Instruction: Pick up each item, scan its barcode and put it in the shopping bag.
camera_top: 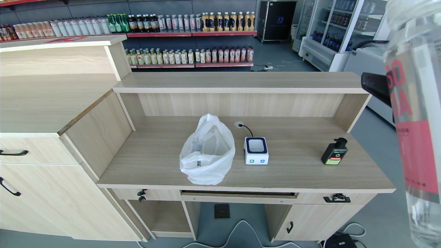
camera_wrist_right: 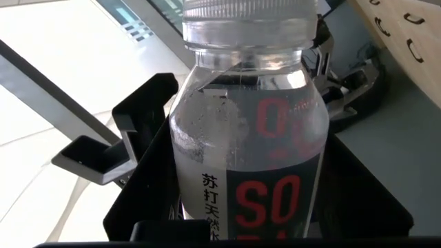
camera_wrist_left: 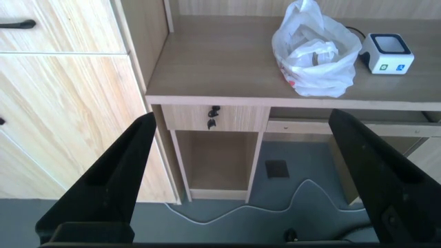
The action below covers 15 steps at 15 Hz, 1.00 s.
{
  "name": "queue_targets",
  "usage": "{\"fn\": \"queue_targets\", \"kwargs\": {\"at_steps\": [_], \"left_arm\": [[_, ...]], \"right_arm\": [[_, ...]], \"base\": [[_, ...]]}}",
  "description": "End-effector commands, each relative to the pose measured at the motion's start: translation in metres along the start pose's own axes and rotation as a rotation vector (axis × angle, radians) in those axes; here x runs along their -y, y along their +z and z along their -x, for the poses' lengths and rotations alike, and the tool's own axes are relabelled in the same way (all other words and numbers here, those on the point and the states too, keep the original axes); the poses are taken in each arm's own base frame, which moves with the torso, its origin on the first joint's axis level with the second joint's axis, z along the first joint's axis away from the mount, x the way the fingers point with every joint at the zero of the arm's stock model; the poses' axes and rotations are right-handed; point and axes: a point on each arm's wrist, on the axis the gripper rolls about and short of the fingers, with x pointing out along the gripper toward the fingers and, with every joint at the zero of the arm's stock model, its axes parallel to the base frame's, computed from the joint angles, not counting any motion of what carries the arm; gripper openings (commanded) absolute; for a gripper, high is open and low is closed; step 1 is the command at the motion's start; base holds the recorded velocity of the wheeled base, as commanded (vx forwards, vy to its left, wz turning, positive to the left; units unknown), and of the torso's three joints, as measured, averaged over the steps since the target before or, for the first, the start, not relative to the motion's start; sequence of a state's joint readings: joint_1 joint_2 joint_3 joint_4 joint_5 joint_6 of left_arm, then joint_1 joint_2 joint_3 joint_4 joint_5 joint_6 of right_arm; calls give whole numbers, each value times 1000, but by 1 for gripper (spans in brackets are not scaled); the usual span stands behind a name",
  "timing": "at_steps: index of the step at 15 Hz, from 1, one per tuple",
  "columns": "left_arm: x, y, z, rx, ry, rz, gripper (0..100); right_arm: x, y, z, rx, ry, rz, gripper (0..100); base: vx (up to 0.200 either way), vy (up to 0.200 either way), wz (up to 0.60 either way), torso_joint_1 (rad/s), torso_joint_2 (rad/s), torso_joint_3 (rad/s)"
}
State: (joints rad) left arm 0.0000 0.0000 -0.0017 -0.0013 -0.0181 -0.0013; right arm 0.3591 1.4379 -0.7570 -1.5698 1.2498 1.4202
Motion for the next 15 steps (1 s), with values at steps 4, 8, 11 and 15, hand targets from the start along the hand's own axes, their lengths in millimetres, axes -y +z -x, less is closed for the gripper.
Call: {"fn": "queue_targets", "kwargs": {"at_steps": [4, 8, 11, 15], "left_arm": [[0, 0, 0, 0, 0, 0, 100], [0, 0, 0, 0, 0, 0, 100], [0, 0, 0, 0, 0, 0, 100], [0, 0, 0, 0, 0, 0, 100]], "right_arm": [[7, 0, 1, 3, -11, 11, 0], [52, 8, 38, 55, -189, 256, 0], [76, 12, 77, 71, -361, 425, 0], [97, 7, 126, 44, -628, 610, 0]], "base": [[0, 0, 0, 0, 0, 0], [0, 0, 0, 0, 0, 0], [0, 0, 0, 0, 0, 0], [0, 0, 0, 0, 0, 0]]}}
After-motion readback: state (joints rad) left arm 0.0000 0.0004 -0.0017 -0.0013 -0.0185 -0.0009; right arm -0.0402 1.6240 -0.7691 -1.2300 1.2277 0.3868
